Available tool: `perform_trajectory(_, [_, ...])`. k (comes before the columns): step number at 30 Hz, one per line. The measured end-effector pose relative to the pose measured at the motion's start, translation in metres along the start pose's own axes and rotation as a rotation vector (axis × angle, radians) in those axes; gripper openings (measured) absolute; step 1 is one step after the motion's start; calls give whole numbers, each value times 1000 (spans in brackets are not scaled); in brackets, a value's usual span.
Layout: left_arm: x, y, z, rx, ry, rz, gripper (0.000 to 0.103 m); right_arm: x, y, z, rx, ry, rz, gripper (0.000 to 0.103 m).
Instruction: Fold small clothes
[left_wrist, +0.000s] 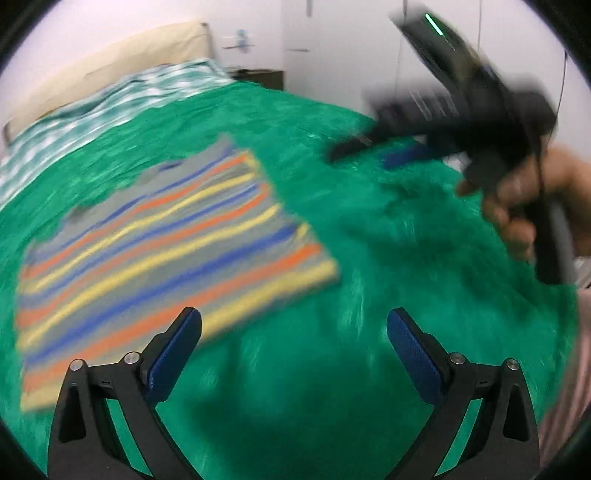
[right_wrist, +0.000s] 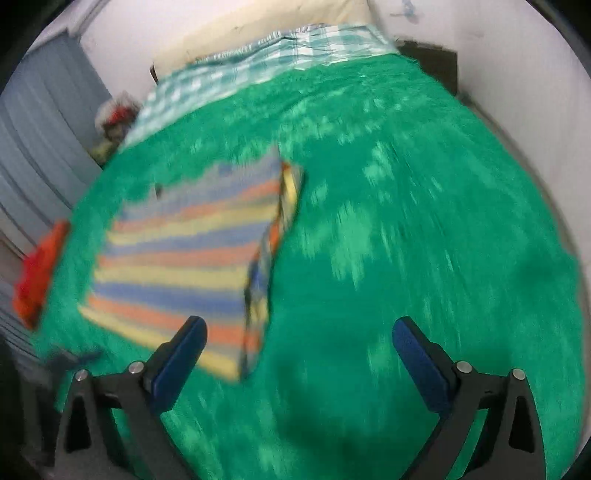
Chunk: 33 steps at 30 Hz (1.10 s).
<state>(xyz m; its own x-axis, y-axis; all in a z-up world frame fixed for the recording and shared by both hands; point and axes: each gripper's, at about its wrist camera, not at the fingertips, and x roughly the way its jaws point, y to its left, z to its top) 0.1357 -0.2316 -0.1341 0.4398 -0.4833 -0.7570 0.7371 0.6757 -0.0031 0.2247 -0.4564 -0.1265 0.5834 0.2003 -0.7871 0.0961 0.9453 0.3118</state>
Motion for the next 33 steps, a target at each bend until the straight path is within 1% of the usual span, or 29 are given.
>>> perform_trajectory(1, [22,-3,10,6,25,15,90,9,-6,17,16,18,44,92])
perform_trajectory(2, [43,-4,17,-3,69,20,76,19,-10,31,28,37,80,88])
perform_trajectory(3, [59,-3,20,-24,112,9,70,28,-13,43,38,61,115,83])
perform_trajectory(4, [68,-1,21,-42,127,10,66,46,-16,59,50,109,169,79])
perform_trajectory(6, [67,0,20,-46,89,8,53,70,-15,76,57,169,217,78])
perform_trajectory(7, [67,-1,21,-35,79,-4,31,89,-15,86,55,197,211,77])
perform_trajectory(8, [67,-2,21,-26,75,-9,9,99,-15,88,57,199,196,77])
perform_trajectory(9, [65,-2,20,-23,69,1,9,110,-16,93,71,205,197,77])
perform_trajectory(10, [63,1,20,-43,62,-17,9,125,-18,98,100,221,217,77])
perform_trajectory(11, [62,4,21,-63,59,-32,8,137,-19,102,136,220,233,77])
perform_trajectory(12, [59,8,21,-93,55,-53,8,143,-18,104,160,201,244,74])
perform_trajectory(13, [53,13,20,-115,46,-67,7,148,-16,109,188,175,271,55])
perform_trajectory(14, [47,18,19,-138,30,-79,7,151,-13,113,213,145,275,36])
perform_trajectory(15, [33,27,17,-175,4,-87,7,148,-13,116,235,117,246,9])
perform_trajectory(16, [21,38,15,-213,-17,-96,7,145,-8,119,260,94,234,9])
perform_trajectory(18, [-9,63,7,-303,-66,-112,7,133,8,126,224,74,215,9])
perform_trajectory(21, [-53,106,-12,-436,-130,-111,7,102,61,137,105,41,229,8])
perform_trajectory(22, [-71,128,-24,-501,-153,-97,7,99,76,145,83,43,239,8])
perform_trajectory(23, [-78,141,-31,-539,-161,-94,7,97,99,150,59,47,258,8])
perform_trajectory(24, [-88,159,-43,-601,-168,-91,7,97,116,152,42,51,268,8])
perform_trajectory(25, [-95,174,-54,-648,-172,-84,7,102,145,155,11,63,283,8])
perform_trajectory(26, [-100,189,-67,-688,-171,-62,7,108,166,156,-13,72,294,8])
perform_trajectory(27, [-101,196,-74,-705,-169,-47,7,114,185,157,-37,80,298,8])
perform_trajectory(28, [-104,208,-85,-736,-165,-26,7,127,215,157,-78,95,298,8])
perform_trajectory(30, [-106,228,-103,-795,-159,-12,7,148,253,155,-121,126,300,8])
perform_trajectory(31, [-106,237,-111,-819,-157,-2,7,157,263,153,-129,138,300,8])
perform_trajectory(33, [-103,252,-126,-860,-153,17,7,184,296,148,-153,168,296,8])
